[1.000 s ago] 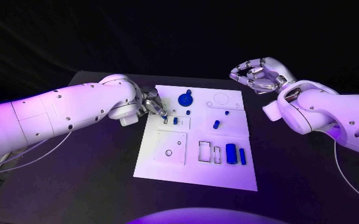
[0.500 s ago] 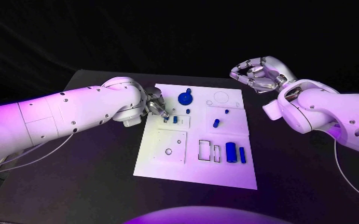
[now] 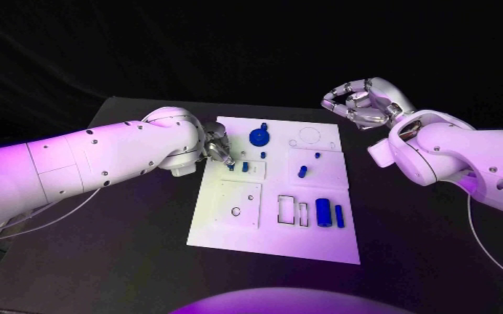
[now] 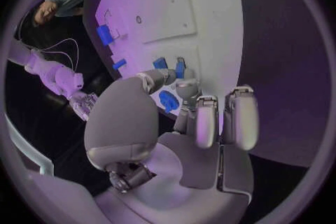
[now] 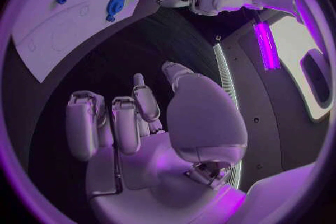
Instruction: Assemble the parts on the task board
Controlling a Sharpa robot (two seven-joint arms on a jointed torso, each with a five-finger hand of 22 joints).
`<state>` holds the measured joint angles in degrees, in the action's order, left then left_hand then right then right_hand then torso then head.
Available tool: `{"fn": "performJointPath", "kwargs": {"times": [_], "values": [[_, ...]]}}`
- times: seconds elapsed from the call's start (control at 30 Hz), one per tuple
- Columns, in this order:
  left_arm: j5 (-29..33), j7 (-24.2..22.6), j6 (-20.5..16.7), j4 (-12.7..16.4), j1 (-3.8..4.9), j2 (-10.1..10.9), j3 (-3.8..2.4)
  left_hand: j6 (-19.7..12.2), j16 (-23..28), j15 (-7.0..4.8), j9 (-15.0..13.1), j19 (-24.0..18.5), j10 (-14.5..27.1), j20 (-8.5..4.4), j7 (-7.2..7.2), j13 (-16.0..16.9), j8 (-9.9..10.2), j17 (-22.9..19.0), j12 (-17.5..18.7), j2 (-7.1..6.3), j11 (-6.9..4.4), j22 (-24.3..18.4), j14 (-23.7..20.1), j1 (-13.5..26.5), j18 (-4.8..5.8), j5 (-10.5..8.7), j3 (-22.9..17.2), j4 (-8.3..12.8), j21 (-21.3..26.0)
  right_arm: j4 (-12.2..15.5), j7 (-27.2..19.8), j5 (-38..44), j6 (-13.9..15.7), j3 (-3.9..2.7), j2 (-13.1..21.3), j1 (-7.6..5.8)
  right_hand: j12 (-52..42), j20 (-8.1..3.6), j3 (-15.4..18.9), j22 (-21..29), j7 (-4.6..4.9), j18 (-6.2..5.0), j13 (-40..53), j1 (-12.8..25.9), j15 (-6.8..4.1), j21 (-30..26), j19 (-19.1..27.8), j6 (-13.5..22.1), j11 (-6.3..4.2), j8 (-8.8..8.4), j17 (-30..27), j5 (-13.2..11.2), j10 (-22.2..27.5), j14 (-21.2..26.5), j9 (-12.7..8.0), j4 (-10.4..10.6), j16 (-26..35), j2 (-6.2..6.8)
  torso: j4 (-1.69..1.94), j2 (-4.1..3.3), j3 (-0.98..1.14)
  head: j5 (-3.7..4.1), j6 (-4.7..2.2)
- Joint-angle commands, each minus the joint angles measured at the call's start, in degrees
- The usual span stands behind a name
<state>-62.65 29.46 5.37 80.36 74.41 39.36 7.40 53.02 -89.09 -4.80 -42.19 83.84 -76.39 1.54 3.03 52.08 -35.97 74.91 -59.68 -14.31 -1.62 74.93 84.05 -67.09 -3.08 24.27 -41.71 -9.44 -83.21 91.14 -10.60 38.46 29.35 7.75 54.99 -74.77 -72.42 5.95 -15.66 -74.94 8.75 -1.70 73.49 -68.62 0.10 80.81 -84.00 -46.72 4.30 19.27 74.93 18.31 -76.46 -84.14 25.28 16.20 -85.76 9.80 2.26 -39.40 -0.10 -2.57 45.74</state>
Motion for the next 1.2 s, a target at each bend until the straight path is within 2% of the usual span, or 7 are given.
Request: {"fn": "performJointPath", "kwargs": {"times": [0.03, 0.43, 1.2], "values": [[-1.78, 0.41, 2.05, -0.07, -0.01, -0.13, 0.00, 0.83, -0.16, -0.29, -4.11, 0.93, -0.38, -0.37, -0.40, 0.10, -0.20, 13.69, -0.22, 0.68, -0.19, 2.72, 5.57, 0.07, 0.37, 0.35, -7.22, 6.90, -0.36, 0.08, -0.56, 0.45, -0.79, 0.00, 0.00, 0.04, -0.21, -0.25, 0.45, -9.02, -0.05, -0.70, -0.07, -0.77, -0.43, -0.21, -0.68, 0.38, -0.40, 0.31, 5.32, 0.24, 0.07, -3.57, -0.06, -0.02, 0.30, 0.03, -0.01, 0.03, -0.02, -0.01, 0.06], [-1.49, 0.64, 3.62, 0.00, -0.01, -0.15, 0.04, 0.91, -0.20, -0.39, -4.37, 0.95, -0.47, -0.45, -0.51, 0.36, -0.46, 13.76, -0.44, 0.57, -0.29, 2.78, 5.59, 0.38, 0.38, 0.95, -7.54, 7.02, -0.39, 0.10, -0.72, 0.45, -0.70, 0.00, 0.00, 0.04, -0.22, -0.25, 0.51, -9.07, -0.05, -0.69, -0.07, -0.82, -0.43, -0.15, -0.71, 0.39, -0.41, 0.35, 5.42, 0.42, 0.07, -3.59, -0.08, 0.00, 0.26, 0.00, -0.02, 0.03, 0.00, -0.12, -0.01], [-0.20, 0.69, 3.98, 0.01, -0.01, -0.64, 0.09, 1.05, -0.25, -0.43, -4.60, 0.96, -0.49, -0.50, -0.59, 0.42, -0.73, 13.85, -0.50, 0.47, -0.34, 2.83, 5.61, 0.70, 0.39, 1.22, -7.68, 7.02, -0.41, 0.16, -0.79, 0.45, -0.53, 0.00, 0.05, 0.04, -0.26, -0.25, 0.55, -9.09, -0.05, -0.68, -0.05, -0.87, -0.43, -0.12, -0.74, 0.39, -0.41, 0.39, 5.46, 0.52, 0.05, -3.60, -0.09, 0.01, 0.25, -0.02, -0.04, 0.01, -0.01, 0.04, 0.07]]}}
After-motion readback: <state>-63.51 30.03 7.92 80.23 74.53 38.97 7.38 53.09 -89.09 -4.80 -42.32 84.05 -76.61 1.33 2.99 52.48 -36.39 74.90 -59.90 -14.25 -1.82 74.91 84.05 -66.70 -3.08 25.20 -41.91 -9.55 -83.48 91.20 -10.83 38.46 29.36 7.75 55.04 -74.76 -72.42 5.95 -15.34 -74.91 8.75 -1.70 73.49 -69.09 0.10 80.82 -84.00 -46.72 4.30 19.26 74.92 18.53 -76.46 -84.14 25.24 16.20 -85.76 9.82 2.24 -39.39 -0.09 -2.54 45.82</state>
